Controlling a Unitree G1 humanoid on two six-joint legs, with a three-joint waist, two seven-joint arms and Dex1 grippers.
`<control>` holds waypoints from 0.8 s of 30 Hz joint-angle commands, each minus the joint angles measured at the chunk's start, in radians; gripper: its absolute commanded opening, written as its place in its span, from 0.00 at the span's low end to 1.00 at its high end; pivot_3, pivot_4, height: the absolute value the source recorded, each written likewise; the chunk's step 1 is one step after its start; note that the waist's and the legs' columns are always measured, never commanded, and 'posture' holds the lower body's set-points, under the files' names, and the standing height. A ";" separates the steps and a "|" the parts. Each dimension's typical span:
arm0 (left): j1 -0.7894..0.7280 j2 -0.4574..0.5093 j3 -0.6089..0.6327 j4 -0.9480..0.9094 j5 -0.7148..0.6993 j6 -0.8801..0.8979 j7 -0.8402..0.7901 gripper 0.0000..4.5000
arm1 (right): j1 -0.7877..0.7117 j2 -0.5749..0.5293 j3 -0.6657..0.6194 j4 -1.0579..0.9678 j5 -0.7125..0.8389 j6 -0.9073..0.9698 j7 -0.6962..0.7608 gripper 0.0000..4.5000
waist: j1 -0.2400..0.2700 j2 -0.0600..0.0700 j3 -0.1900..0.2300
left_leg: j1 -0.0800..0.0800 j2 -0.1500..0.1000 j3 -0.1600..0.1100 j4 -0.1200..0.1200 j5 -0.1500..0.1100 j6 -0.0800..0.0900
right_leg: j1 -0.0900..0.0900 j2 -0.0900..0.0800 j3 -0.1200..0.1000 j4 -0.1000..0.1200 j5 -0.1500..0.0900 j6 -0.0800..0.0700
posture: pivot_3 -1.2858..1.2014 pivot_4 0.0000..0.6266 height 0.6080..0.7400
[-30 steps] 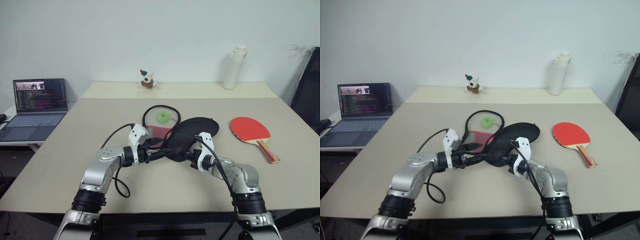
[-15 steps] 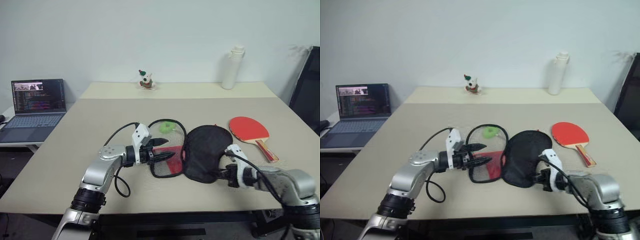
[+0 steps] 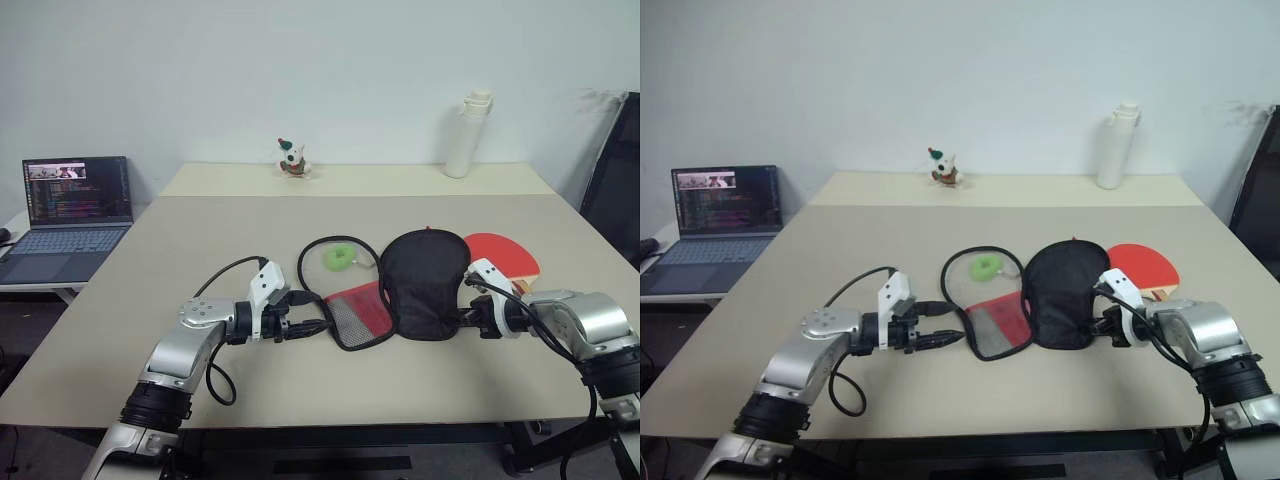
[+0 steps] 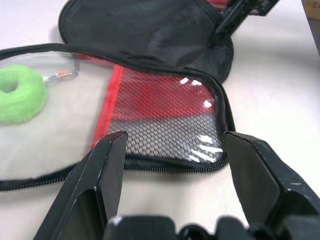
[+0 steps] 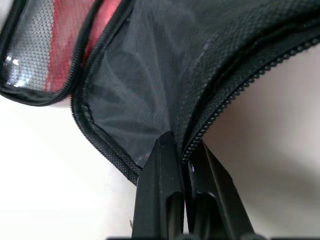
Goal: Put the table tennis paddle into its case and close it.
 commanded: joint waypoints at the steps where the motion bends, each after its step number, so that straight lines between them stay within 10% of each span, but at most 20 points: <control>1: 0.006 0.012 0.007 -0.033 -0.002 -0.010 0.002 0.74 | -0.051 0.002 0.010 0.076 -0.065 -0.083 0.022 0.00 | 0.000 0.000 0.000 | 0.000 0.000 0.000 0.000 0.000 0.000 | 0.000 0.000 0.000 0.000 0.000 0.000 | 0.52 0.24 1.00; 10: 0.015 0.013 0.004 -0.030 0.003 -0.021 0.007 0.74 | -0.128 -0.007 -0.008 0.250 -0.151 -0.189 0.076 0.00 | 0.000 0.000 0.000 | 0.000 0.000 0.000 0.000 0.000 0.000 | 0.000 0.000 0.000 0.001 0.000 0.000 | 0.52 0.24 1.00; 24: 0.010 -0.003 -0.014 0.005 0.016 -0.054 -0.004 0.74 | -0.110 -0.086 -0.037 0.211 -0.195 -0.236 0.134 0.99 | 0.001 0.001 0.001 | 0.000 0.000 0.000 0.000 0.000 0.000 | 0.000 -0.001 0.000 0.001 0.000 0.000 | 0.52 0.24 1.00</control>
